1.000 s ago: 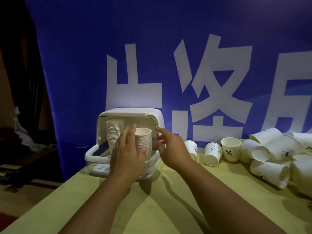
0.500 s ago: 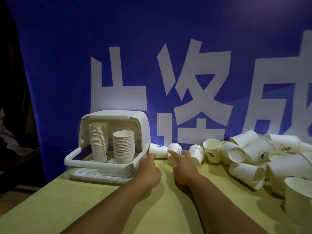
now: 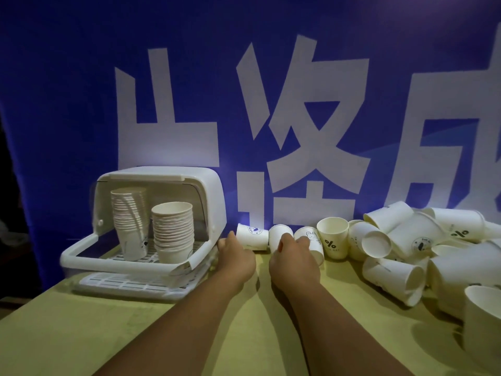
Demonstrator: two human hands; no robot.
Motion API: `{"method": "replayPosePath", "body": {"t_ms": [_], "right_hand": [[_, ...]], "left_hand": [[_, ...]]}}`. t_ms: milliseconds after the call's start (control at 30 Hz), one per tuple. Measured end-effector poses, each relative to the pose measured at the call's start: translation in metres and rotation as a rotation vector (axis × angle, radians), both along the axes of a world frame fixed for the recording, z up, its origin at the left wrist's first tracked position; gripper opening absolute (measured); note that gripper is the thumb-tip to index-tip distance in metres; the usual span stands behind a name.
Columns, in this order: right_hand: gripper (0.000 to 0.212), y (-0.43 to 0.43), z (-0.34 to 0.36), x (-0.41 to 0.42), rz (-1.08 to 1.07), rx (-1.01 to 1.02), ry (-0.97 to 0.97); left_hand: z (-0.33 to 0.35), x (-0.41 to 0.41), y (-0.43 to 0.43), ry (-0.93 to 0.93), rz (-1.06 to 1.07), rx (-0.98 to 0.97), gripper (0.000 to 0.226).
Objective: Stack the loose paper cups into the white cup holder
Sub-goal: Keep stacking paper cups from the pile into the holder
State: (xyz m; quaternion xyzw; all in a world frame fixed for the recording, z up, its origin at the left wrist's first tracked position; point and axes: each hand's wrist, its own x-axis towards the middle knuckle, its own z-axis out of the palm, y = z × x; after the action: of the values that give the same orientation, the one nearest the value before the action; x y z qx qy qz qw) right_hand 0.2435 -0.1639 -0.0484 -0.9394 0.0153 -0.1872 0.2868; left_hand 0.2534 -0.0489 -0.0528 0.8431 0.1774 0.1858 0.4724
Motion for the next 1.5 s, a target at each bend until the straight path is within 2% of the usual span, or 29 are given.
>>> {"method": "replayPosePath", "body": {"t_ms": [100,167,267,367,500,633,767,833,900,1000,1167,1267,1400,1500], "right_hand": [[0.031,-0.001,-0.004,0.003,0.003,0.039,-0.036],[0.041,-0.001,-0.006,0.003,0.087,0.081,-0.056],[0.059,-0.001,-0.009,0.004,0.217,0.01,-0.006],[0.044,-0.003,-0.01,0.007,0.151,-0.019,0.041],[0.033,-0.004,-0.008,0.007,-0.021,-0.014,-0.062],[0.052,-0.003,0.001,0.004,-0.09,-0.037,-0.029],[0.064,-0.004,0.008,0.004,-0.106,-0.094,-0.016],[0.072,-0.003,0.008,0.004,-0.035,0.047,0.007],[0.091,-0.001,0.011,0.003,0.023,0.167,0.03],[0.108,0.002,0.021,0.002,0.112,0.264,0.056],[0.083,0.008,0.039,-0.002,0.225,0.496,0.001],[0.08,0.013,0.055,-0.009,0.319,0.643,-0.044],[0.075,0.024,0.078,-0.023,0.374,0.801,-0.129],[0.056,0.034,0.09,-0.033,0.386,0.824,-0.198]], "left_hand": [[0.0,0.001,0.004,-0.08,-0.05,-0.048,0.05],[-0.002,0.001,0.008,-0.115,-0.099,-0.115,0.05],[-0.002,-0.004,0.009,-0.123,-0.175,-0.116,0.052],[-0.002,-0.009,0.005,-0.159,-0.181,-0.093,0.051],[0.005,-0.021,0.002,-0.265,-0.141,0.011,0.04],[0.024,-0.043,0.0,-0.366,-0.087,0.128,0.038],[0.041,-0.074,0.01,-0.449,-0.151,0.191,0.042],[0.05,-0.092,0.023,-0.502,-0.216,0.252,0.042],[0.061,-0.11,0.038,-0.587,-0.26,0.326,0.043],[0.069,-0.128,0.067,-0.698,-0.218,0.387,0.044],[0.07,-0.137,0.111,-0.732,-0.08,0.445,0.049],[0.074,-0.134,0.126,-0.721,-0.022,0.491,0.044],[0.076,-0.133,0.135,-0.681,-0.036,0.551,0.041],[0.077,-0.134,0.136,-0.691,-0.04,0.638,0.034]]}}
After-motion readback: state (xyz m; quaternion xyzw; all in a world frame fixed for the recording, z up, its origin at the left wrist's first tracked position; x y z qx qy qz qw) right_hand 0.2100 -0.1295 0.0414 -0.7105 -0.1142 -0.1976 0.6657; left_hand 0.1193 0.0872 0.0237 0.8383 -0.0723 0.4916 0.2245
